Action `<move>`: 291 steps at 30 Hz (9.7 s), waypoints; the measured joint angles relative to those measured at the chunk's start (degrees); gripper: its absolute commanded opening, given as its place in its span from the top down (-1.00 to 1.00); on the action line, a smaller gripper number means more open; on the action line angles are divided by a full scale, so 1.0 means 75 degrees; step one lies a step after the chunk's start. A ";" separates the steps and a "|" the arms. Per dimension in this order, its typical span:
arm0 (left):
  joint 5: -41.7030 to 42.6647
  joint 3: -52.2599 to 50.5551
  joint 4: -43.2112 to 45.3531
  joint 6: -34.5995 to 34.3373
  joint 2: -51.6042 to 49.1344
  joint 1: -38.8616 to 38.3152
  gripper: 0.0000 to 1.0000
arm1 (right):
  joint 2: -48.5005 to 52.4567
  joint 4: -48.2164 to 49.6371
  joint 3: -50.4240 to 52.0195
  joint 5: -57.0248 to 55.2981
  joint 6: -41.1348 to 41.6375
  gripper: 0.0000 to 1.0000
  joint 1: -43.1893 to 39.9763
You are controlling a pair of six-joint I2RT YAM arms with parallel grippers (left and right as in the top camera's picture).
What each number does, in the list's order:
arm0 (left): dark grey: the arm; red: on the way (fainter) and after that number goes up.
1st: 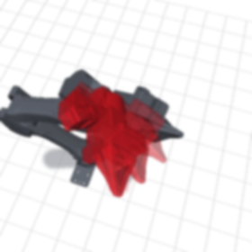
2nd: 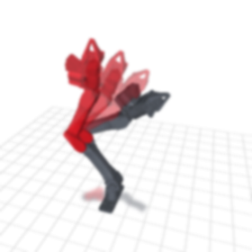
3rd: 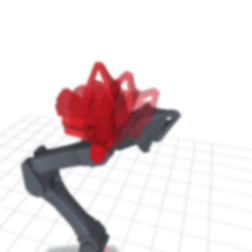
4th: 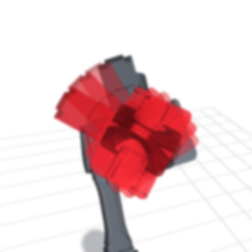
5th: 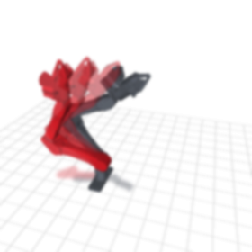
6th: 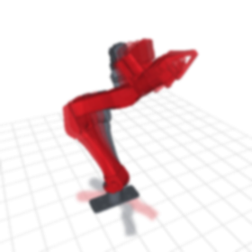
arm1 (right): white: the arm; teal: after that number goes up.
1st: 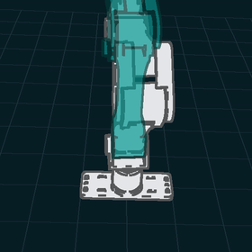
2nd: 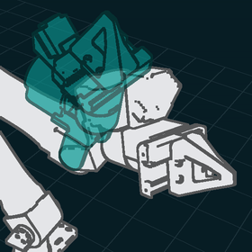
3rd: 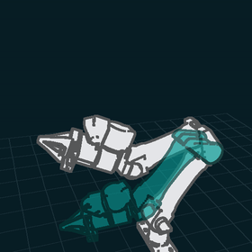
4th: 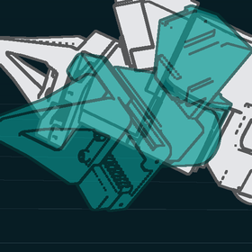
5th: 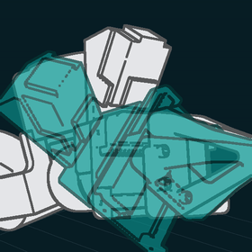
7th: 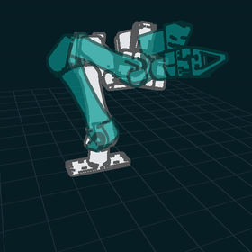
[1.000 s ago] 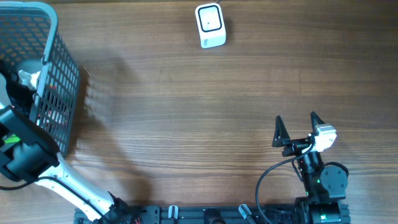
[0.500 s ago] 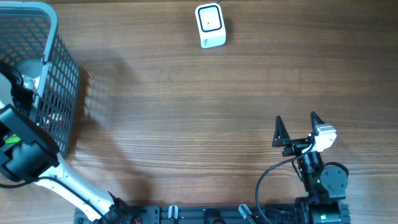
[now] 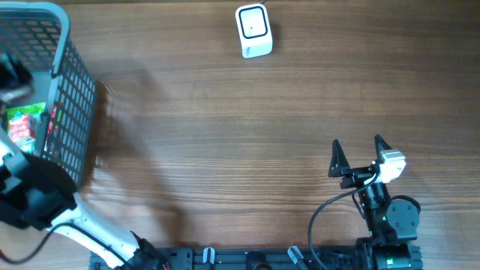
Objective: Scan the item barcode
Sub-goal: 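Lift jar out with left gripper and place it on table center, then reach left gripper into basket and grasp Kleenex pack and snack, then carry items with left gripper and drop them beside the jar, then grasp green snack bag in basket with left gripper, place on table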
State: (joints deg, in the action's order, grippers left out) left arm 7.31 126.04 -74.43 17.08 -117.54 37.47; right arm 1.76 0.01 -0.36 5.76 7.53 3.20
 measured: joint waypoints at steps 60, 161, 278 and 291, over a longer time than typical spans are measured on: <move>-0.1105 -0.6414 0.4106 -0.6295 0.0641 -1.0165 -0.29 | 0.0000 0.0000 0.0000 0.0000 0.0000 -0.99 0.0000; -0.0714 -0.2792 0.1553 0.0682 -0.0956 0.0906 -1.00 | 0.0000 0.0000 0.0000 0.0000 0.0000 -0.99 0.0000; -0.3214 -0.0956 0.0691 -0.2795 0.2273 -0.0265 -1.00 | 0.0006 -0.0003 0.0000 0.0000 0.0000 -1.00 0.0000; -0.1999 -0.4217 0.2174 -0.1798 0.0108 0.0350 -1.00 | 0.0006 0.0000 0.0000 0.0000 0.0000 -0.99 0.0000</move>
State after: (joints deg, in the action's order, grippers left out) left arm -7.68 94.41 -58.13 3.60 -116.73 40.10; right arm 1.80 0.01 -0.36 5.76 7.53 3.20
